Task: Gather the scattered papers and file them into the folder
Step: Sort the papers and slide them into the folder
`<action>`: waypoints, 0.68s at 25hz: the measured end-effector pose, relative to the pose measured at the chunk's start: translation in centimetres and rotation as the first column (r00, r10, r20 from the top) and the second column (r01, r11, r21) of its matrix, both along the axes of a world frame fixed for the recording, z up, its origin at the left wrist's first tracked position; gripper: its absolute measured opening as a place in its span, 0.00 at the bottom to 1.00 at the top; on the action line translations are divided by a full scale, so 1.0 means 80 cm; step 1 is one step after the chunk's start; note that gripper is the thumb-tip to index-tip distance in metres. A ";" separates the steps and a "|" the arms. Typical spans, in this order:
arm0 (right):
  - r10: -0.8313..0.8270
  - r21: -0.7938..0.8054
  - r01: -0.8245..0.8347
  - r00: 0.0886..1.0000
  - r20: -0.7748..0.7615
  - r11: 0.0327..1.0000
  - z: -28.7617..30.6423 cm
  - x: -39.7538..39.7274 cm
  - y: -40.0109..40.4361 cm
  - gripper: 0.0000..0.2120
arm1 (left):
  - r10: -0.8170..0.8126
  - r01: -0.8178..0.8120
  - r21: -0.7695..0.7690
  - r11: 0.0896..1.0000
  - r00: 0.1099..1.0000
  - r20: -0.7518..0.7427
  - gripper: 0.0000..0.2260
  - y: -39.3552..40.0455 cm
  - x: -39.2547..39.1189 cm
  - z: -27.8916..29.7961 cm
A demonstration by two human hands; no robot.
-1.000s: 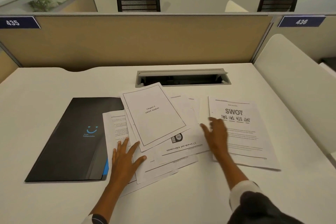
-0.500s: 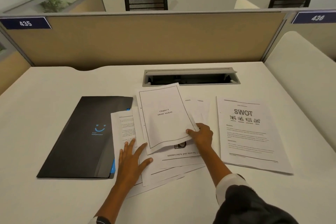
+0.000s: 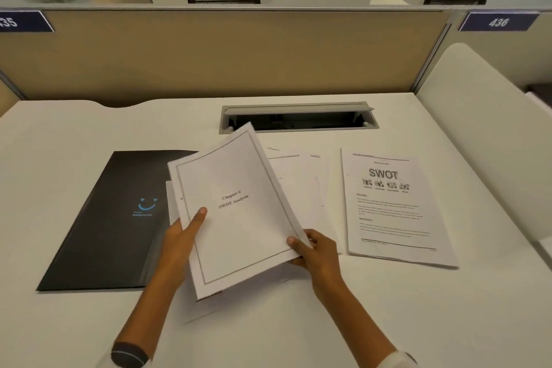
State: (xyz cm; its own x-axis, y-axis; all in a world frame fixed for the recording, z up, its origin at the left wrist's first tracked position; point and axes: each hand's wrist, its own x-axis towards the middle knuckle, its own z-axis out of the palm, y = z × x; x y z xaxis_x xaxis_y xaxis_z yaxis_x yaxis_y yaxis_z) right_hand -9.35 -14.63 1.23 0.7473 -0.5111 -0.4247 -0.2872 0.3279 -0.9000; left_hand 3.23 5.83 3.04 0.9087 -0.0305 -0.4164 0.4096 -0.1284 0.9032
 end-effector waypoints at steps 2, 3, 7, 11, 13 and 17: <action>0.016 -0.143 -0.020 0.999 -0.033 0.989 -0.002 -0.001 0.006 0.03 | 0.008 -0.014 -0.092 0.996 0.998 -0.067 0.15 0.010 -0.002 -0.003; -0.011 -0.270 -0.005 0.998 -0.058 0.963 -0.003 0.001 0.003 0.07 | 0.018 -0.025 -0.095 0.995 0.997 -0.070 0.15 0.016 -0.004 -0.005; -0.188 -0.845 -0.272 0.901 -0.392 0.459 -0.008 0.013 -0.027 0.24 | 0.121 -0.128 -0.084 0.988 0.990 -0.077 0.18 0.044 -0.005 -0.010; -0.213 -0.728 -0.487 0.741 -0.637 0.483 -0.008 0.031 -0.036 0.43 | 0.172 -0.189 -0.088 0.978 0.969 -0.175 0.24 0.060 0.001 -0.015; -0.171 -0.689 -0.400 0.780 -0.602 0.604 -0.008 0.038 -0.043 0.39 | 0.157 -0.173 -0.077 0.982 0.972 -0.174 0.24 0.059 0.000 -0.015; -0.192 -0.674 -0.099 0.919 -0.344 0.732 0.002 0.034 -0.059 0.17 | 0.084 -0.093 -0.084 0.992 0.991 -0.108 0.17 0.054 -0.004 -0.017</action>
State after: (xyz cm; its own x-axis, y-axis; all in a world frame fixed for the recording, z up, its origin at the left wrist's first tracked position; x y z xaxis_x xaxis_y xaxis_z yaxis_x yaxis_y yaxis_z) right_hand -6.66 -19.34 1.43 0.5759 -0.7950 -0.1904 -0.6391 -0.2927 -0.7112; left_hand 2.87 10.17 1.71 0.8612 0.0072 -0.5082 0.5082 -0.0087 0.8612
